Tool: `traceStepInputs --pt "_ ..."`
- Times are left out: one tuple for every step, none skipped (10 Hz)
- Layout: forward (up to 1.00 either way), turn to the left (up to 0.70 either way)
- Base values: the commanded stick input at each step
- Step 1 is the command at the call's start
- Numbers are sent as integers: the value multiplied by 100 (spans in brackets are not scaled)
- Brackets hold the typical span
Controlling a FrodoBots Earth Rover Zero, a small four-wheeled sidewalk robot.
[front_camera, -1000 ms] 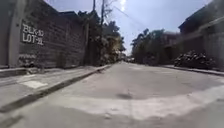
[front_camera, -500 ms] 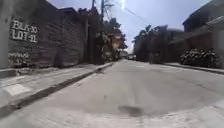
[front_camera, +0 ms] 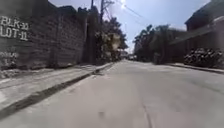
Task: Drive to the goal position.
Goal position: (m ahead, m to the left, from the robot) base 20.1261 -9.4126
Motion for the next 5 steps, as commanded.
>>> traceStepInputs --pt "100 2" --pt "100 2" --pt "100 2" --pt "100 2" --pt "100 2"
